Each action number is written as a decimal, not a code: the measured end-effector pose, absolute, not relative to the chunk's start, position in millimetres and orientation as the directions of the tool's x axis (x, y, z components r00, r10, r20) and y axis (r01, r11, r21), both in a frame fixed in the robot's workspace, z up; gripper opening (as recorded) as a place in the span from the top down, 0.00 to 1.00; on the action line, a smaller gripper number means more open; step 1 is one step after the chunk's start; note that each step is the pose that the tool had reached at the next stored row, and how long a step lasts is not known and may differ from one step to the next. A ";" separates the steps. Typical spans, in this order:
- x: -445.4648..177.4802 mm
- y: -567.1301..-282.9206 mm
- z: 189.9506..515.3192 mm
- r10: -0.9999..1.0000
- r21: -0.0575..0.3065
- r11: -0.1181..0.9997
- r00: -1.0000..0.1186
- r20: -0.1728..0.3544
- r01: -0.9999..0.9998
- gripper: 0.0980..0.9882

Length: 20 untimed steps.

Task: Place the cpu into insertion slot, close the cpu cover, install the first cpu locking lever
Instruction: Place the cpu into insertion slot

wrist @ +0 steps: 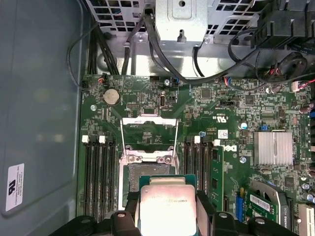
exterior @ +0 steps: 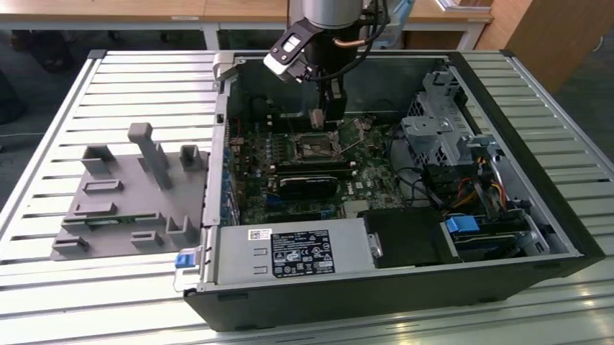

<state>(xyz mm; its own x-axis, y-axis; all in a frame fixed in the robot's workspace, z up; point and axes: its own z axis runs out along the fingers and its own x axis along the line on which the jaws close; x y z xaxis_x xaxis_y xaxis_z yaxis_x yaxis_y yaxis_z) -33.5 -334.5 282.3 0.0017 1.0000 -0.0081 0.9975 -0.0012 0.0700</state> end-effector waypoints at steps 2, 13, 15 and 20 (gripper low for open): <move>-33.5 -334.5 282.2 1.000 0.070 -0.001 0.002 -0.008 0.998 0.50; -33.4 -332.9 269.6 1.000 0.078 -0.001 0.001 -0.009 0.997 0.50; -33.4 -330.9 266.4 1.000 0.081 -0.001 0.001 -0.009 0.997 0.50; -33.5 -328.1 257.4 1.000 0.083 -0.001 0.001 -0.009 0.997 0.50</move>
<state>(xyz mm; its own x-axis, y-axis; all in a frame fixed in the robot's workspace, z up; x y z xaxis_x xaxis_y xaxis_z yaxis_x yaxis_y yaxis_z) -33.5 -328.1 257.4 0.0013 1.0000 -0.0089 0.9966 -0.0006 0.0830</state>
